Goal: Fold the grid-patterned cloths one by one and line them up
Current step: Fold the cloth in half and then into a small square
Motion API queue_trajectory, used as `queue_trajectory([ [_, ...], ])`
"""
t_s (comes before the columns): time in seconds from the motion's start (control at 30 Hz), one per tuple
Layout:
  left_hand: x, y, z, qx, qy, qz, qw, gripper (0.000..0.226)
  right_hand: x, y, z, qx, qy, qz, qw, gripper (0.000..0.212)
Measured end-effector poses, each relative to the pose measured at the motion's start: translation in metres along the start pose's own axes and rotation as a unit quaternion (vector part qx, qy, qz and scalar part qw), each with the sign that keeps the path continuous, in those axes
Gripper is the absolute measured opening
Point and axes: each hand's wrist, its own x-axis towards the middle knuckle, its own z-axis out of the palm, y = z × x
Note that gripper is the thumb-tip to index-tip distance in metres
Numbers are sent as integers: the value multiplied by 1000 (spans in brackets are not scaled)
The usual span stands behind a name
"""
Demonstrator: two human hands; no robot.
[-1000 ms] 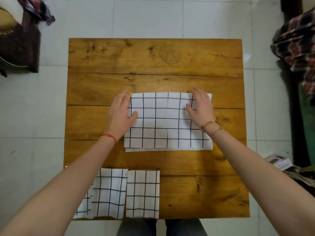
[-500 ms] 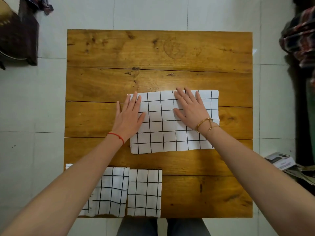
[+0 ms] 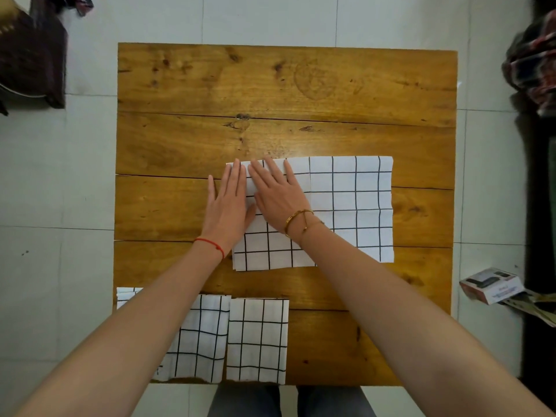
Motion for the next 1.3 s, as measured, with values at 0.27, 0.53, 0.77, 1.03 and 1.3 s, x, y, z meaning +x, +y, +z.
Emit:
queue_trajectory([
  [0.27,0,0,-5,-13,-16,-1,1000,78,-35,48,11,8,7,83,996,57],
  [0.53,0,-1,-4,-18,-16,0,1000,79,-98,137,17,48,35,258,964,60],
  [0.77,0,-1,-4,-66,-5,-20,998,82,-101,146,17,111,56,281,952,62],
  [1.03,-41,23,-5,-294,147,-252,910,55,-105,103,13,118,113,182,970,57],
  [1.3,-63,35,9,-336,77,-375,860,49,-116,52,36,126,55,63,989,61],
])
